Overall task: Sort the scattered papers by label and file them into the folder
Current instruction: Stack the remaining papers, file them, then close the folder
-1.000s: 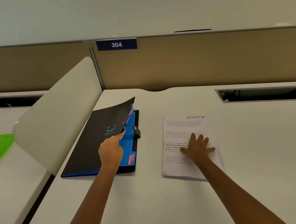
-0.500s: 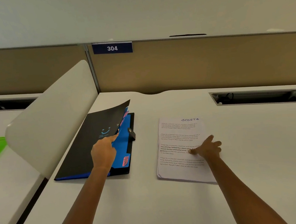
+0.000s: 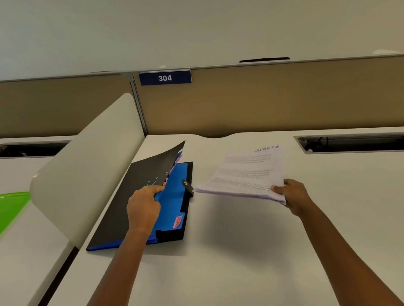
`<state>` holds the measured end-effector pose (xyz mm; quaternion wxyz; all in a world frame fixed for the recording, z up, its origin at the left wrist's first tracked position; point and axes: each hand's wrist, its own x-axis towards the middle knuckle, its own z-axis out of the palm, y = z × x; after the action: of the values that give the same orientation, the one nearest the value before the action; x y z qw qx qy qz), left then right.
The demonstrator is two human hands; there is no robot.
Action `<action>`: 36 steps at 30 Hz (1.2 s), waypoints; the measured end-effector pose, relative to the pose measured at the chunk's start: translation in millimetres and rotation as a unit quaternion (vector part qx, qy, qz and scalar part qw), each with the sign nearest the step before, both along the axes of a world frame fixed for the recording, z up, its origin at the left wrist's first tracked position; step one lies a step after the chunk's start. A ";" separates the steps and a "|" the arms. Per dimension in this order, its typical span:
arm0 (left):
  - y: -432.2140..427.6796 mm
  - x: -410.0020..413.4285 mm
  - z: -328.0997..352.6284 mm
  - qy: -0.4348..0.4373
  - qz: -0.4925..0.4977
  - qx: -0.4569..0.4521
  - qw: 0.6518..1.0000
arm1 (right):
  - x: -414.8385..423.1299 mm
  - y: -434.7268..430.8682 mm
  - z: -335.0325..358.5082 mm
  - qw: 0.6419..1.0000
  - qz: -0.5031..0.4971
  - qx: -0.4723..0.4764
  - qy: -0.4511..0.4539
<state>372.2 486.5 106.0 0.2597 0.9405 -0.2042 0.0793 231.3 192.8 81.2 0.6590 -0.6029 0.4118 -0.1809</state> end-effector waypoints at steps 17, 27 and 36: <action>1.8 -15.0 10.9 0.018 -0.033 -0.060 0.998 | 82.7 71.7 9.7 0.981 0.147 -0.112 0.063; -3.2 -15.5 7.3 0.042 -0.033 -0.056 0.997 | 104.7 79.1 -9.1 0.976 0.099 -0.173 0.091; -18.1 -16.4 -0.9 0.064 -0.055 -0.079 0.993 | 133.3 133.3 -29.6 0.965 0.172 -0.187 0.068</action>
<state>355.8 468.4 105.1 0.3500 0.9074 -0.2317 0.0206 364.7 326.1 51.5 0.5261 -0.7882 0.3041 -0.0973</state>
